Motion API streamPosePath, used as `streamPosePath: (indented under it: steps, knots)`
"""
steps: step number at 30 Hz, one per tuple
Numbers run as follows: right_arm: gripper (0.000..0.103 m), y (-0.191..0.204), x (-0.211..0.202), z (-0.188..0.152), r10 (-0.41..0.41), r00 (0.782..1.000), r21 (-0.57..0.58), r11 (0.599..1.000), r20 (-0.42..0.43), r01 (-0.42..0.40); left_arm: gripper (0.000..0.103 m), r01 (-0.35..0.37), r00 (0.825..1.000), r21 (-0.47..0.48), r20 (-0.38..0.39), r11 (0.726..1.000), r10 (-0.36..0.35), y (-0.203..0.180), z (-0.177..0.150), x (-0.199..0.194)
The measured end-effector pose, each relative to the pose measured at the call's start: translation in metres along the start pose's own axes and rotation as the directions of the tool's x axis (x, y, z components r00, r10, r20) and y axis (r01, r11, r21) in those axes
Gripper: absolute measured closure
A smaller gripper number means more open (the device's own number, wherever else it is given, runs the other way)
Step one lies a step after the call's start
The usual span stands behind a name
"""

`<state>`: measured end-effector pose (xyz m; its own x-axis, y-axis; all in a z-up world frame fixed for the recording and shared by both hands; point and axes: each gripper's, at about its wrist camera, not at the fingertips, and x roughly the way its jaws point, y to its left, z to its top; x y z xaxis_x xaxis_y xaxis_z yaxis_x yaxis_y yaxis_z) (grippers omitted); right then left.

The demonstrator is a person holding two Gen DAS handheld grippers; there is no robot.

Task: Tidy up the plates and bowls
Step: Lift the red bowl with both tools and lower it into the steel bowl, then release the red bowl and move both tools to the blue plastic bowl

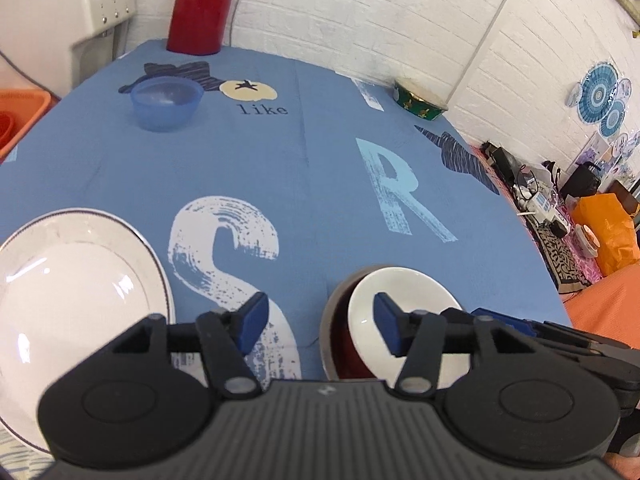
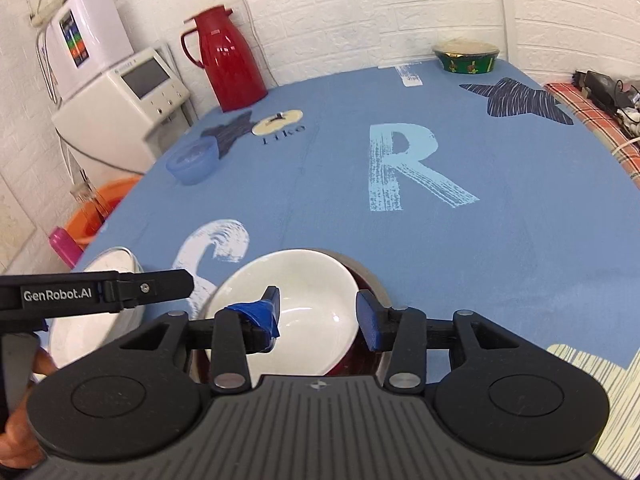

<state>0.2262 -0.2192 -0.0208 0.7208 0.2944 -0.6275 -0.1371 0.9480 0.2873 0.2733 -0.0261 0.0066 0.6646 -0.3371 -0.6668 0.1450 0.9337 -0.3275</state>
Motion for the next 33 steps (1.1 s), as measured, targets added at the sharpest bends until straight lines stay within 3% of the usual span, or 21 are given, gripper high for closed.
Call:
streamPosePath:
  steps: [5,9,13,19,23,27,33]
  knots:
    - [0.076,0.01,-0.019,0.002,-0.007,0.998,0.021,1.0,0.057,0.006,0.04,-0.024,0.998,0.038,0.057,0.999,0.022,-0.002,0.0,-0.017]
    - [0.075,0.031,-0.033,0.0,-0.098,0.988,0.011,0.995,0.123,0.098,0.039,-0.041,0.995,0.044,0.097,0.998,0.036,0.0,0.0,-0.027]
    - [0.074,0.051,-0.04,-0.007,-0.012,0.983,-0.082,0.996,0.184,0.027,0.038,-0.059,0.991,0.047,0.119,0.997,0.053,0.006,0.002,-0.033]
    - [0.073,0.073,-0.014,-0.004,0.01,0.999,-0.15,0.989,0.031,-0.006,0.037,-0.101,0.986,0.052,0.141,0.994,0.092,0.018,0.006,-0.038]
    - [0.072,0.08,-0.003,0.001,-0.002,1.0,-0.124,0.992,0.002,0.002,0.037,-0.116,0.982,0.051,0.155,0.992,0.107,0.032,0.01,-0.042]
    - [0.071,0.091,0.014,0.013,-0.072,0.996,-0.116,0.991,-0.043,0.067,0.037,-0.12,0.981,0.032,0.155,0.992,0.114,0.052,0.022,-0.047]
    - [0.069,0.106,0.045,0.032,-0.035,0.996,-0.132,0.991,-0.083,0.024,0.036,-0.168,0.971,0.015,0.173,0.986,0.163,0.099,0.051,-0.056]
